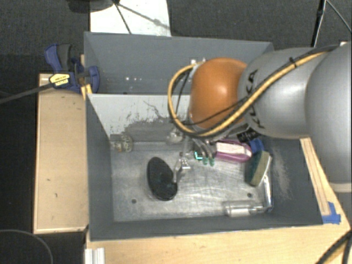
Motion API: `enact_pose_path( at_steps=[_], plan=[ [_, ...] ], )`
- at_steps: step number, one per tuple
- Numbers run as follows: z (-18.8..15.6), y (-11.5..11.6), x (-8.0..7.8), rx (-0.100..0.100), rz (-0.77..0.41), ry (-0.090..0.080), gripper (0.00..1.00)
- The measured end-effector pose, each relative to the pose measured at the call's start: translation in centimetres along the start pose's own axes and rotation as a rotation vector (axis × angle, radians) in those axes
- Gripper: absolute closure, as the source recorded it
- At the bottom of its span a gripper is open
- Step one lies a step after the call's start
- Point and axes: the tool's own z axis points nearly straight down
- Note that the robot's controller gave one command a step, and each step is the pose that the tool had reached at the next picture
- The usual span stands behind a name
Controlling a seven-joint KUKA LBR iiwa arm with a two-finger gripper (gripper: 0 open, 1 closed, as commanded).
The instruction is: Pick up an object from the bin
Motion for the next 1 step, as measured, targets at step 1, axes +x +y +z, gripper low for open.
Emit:
enact_pose_path(
  at_steps=[1],
  plan=[
    [3.60,3.42,1.05,-0.005,0.110,-0.015,0.00]
  ],
)
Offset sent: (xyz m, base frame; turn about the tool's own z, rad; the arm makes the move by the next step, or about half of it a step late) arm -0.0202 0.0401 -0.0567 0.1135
